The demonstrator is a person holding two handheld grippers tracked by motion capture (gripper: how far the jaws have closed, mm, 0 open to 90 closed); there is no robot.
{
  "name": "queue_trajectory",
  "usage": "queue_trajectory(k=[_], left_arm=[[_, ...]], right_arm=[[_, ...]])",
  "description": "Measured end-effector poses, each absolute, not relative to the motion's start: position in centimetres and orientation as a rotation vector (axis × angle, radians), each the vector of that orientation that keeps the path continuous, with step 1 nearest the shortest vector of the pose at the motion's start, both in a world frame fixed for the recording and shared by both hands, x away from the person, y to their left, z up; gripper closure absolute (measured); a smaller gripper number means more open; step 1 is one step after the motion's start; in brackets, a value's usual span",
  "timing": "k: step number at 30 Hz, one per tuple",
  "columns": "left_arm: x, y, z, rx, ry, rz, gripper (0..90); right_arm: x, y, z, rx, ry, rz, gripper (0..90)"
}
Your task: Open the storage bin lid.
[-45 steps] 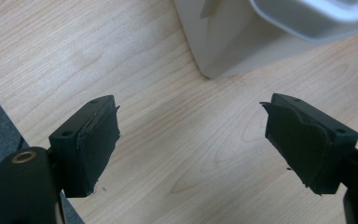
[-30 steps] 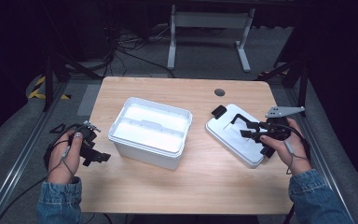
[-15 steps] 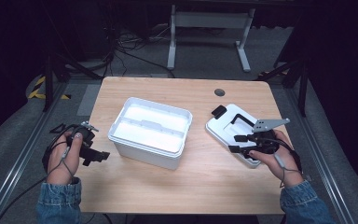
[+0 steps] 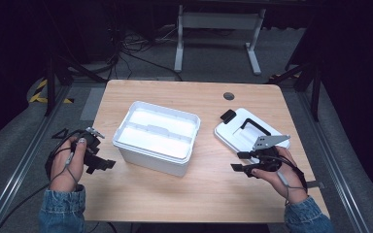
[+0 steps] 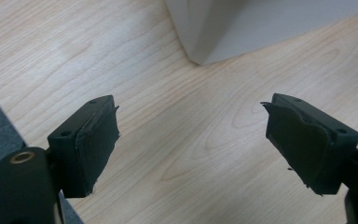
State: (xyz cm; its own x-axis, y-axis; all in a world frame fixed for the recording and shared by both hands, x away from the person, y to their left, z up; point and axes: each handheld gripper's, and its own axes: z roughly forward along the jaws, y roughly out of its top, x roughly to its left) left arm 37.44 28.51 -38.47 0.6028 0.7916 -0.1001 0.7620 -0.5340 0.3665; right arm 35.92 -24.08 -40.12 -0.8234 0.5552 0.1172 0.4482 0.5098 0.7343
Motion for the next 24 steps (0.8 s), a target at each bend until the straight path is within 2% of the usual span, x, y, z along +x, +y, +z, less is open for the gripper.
queue_trajectory(k=[24], left_arm=[[37.9,28.9,-38.7,2.451,1.245,0.083,18.0]], right_arm=[[35.4,-22.4,-45.7,0.889,2.614,1.167,47.3]])
